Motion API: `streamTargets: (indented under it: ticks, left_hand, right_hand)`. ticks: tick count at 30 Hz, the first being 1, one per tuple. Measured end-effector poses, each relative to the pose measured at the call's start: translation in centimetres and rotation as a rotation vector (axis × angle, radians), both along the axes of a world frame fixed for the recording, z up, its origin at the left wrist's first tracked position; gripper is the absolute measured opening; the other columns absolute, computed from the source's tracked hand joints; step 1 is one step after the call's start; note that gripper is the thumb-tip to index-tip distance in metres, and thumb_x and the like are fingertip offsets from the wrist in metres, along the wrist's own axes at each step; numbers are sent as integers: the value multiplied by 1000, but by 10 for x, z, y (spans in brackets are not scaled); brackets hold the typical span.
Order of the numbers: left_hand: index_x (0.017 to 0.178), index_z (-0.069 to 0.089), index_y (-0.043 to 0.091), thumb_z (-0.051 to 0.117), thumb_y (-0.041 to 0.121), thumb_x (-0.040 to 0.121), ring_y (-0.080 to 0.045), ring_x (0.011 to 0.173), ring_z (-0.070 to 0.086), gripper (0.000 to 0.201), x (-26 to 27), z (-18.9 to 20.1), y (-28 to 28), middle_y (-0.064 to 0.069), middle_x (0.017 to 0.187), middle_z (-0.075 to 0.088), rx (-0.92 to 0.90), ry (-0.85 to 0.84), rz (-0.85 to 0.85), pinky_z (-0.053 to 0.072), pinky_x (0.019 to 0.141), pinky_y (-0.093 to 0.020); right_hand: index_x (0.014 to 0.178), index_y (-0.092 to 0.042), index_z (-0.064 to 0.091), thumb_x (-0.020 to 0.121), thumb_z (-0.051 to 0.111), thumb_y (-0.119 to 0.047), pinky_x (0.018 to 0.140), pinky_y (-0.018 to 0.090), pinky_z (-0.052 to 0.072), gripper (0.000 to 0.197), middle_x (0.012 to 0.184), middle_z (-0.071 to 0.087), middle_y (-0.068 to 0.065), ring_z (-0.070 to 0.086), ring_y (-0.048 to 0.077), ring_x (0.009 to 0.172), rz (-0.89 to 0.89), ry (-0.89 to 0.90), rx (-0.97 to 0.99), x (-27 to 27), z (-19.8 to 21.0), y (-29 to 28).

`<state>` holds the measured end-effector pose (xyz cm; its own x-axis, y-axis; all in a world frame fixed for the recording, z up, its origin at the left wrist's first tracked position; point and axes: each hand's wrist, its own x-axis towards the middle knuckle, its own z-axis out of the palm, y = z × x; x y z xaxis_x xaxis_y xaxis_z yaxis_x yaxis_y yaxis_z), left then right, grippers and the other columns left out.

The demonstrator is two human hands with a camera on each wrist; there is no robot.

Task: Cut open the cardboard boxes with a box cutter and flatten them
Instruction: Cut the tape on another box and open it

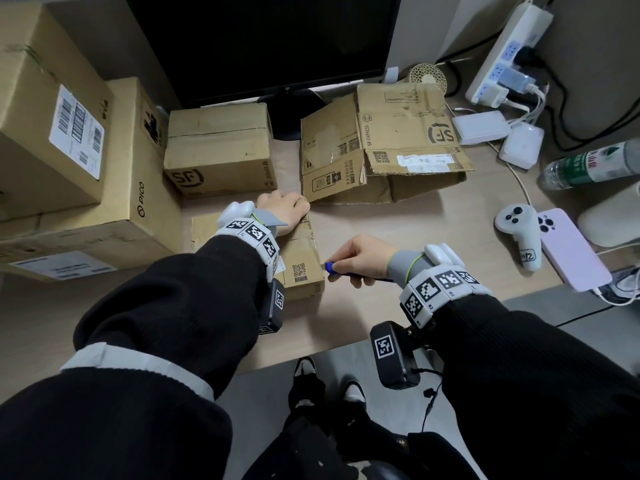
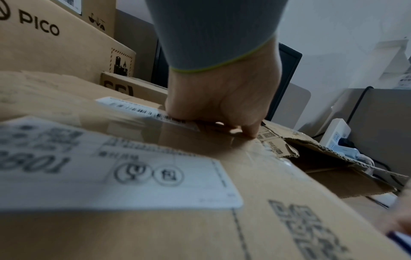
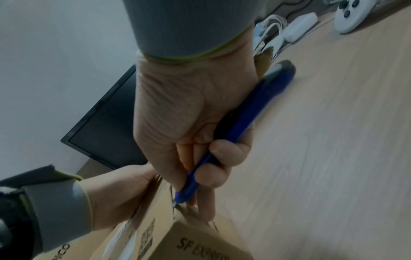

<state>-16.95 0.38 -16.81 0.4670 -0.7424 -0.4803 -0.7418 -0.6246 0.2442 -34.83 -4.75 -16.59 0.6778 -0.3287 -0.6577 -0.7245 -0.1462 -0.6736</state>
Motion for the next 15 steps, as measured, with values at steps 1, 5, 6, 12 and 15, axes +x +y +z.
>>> streamTargets:
  ticks: [1, 5, 6, 12, 15]
  left_hand:
    - [134, 47, 30, 31, 41, 100, -33, 129, 38, 39, 3, -2, 0, -6, 141, 44, -24, 40, 14, 27, 99, -40]
    - [134, 50, 29, 47, 41, 92, -31, 127, 45, 43, 19, 4, 14, -1, 141, 49, -198, 145, 183, 34, 108, -45]
    - [134, 51, 29, 48, 40, 92, -30, 130, 42, 44, 26, 5, 19, -1, 141, 49, -219, 92, 206, 30, 109, -47]
    - [144, 39, 26, 54, 44, 88, -37, 133, 34, 60, 66, 2, 72, -13, 147, 38, -95, 23, 372, 31, 110, -45]
    - [147, 31, 22, 59, 46, 87, -38, 130, 39, 70, 78, -3, 100, -17, 147, 34, -37, 71, 431, 34, 108, -43]
  right_hand:
    - [102, -13, 68, 92, 51, -9, 40, 19, 33, 20, 81, 70, 0, 45, 8, 43, -26, 4, -12, 1, 3, -4]
    - [102, -13, 64, 93, 49, -13, 41, 19, 33, 17, 84, 74, 1, 46, 12, 48, -199, -72, -133, 8, 15, -19]
    - [103, -15, 63, 92, 50, -13, 42, 20, 34, 17, 86, 74, 0, 48, 12, 50, -212, -94, -164, 11, 19, -20]
    - [108, -19, 61, 91, 49, -14, 41, 14, 37, 21, 90, 73, -2, 52, 10, 54, -95, -195, -230, 52, 35, -1]
    - [109, -23, 63, 90, 52, -15, 43, 10, 38, 23, 85, 70, -5, 54, 6, 57, 10, -205, -303, 73, 38, 10]
